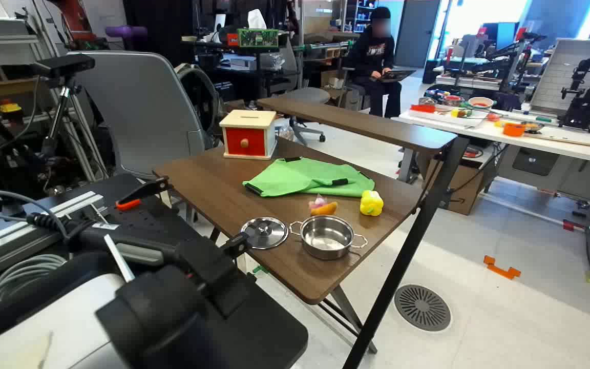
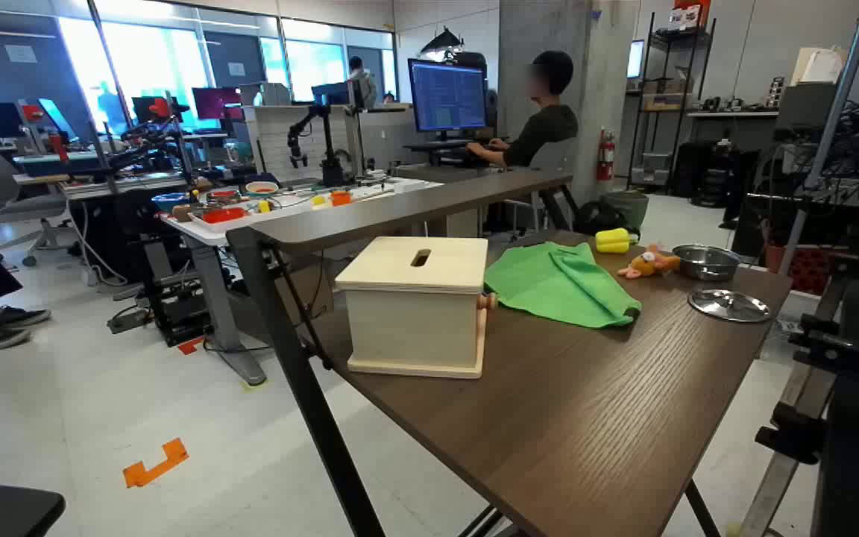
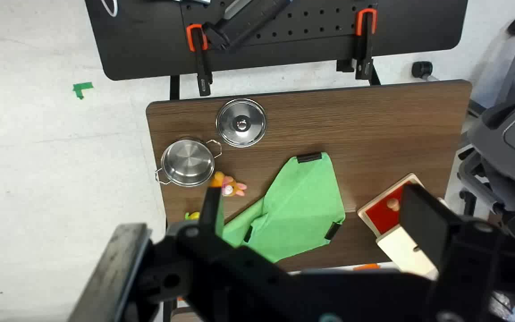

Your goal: Open the drawer

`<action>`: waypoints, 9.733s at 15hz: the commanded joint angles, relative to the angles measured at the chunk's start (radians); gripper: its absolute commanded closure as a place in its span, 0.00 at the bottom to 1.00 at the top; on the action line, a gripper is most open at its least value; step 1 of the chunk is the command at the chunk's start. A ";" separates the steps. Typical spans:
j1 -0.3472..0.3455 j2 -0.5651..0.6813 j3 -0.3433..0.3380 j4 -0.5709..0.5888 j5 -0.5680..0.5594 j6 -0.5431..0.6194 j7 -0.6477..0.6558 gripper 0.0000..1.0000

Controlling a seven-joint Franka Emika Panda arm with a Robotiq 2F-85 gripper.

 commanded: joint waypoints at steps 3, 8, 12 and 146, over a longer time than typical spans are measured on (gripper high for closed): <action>-0.004 0.001 0.002 0.004 0.002 -0.002 -0.002 0.00; -0.004 0.001 0.002 0.004 0.002 -0.002 -0.002 0.00; -0.004 0.001 0.002 0.004 0.002 -0.002 -0.002 0.00; 0.282 1.436 0.183 0.416 -0.147 1.011 -0.061 0.00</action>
